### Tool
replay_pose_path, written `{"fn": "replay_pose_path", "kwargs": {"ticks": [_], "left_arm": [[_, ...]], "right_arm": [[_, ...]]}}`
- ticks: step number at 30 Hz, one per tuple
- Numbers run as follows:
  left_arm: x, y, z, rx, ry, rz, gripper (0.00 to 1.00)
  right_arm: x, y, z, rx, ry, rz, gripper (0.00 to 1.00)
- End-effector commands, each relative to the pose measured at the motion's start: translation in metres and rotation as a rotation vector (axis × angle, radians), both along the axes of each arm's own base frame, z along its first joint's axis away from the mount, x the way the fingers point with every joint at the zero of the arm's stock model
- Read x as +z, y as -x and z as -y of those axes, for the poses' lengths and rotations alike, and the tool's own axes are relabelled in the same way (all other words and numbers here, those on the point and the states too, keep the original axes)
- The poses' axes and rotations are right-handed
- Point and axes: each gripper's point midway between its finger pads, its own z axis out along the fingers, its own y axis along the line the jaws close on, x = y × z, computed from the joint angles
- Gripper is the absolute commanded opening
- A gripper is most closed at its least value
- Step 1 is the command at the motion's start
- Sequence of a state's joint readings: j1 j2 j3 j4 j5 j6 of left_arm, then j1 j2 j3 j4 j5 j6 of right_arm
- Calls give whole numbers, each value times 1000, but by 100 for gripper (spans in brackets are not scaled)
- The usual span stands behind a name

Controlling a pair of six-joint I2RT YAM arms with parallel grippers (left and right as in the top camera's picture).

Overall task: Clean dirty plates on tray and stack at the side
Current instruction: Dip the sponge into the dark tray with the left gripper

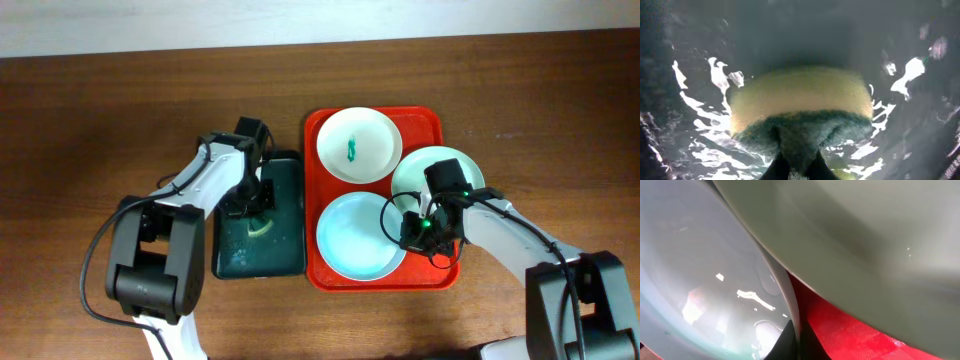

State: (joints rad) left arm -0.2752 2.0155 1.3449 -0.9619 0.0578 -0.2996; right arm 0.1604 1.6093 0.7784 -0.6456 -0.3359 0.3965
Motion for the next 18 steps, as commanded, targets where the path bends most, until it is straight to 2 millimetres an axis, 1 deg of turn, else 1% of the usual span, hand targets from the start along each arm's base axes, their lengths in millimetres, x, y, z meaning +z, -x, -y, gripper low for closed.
{"fn": "replay_pose_path", "kwargs": {"ticks": [1,4,7,9,12,14,15,16,18], "left_arm": [[30,-5,28,-76,157,42,0],[54,-9,29,-101,172,106,0],[62,-7,23,-107,137,124,0],[59,-4,15,-116,75,118,0],[45,2,10,-143,2,121,0],[34,10,16,-156,14,114,0],[32,14,22,-162,40,103,0],[32,15,26,-166,55,100,0],[39,13,29,-168,67,113,0]], "right_arm": [[-11,7,15,14,84,-18,4],[-11,3,15,58,84,11,4],[-11,3,15,57,84,13,4],[-11,3,14,57,83,12,4],[-11,3,14,57,83,13,4],[-11,3,14,57,83,12,4],[-11,3,14,57,83,12,4],[-11,3,15,57,84,10,4],[-11,4,15,57,84,8,4]]}}
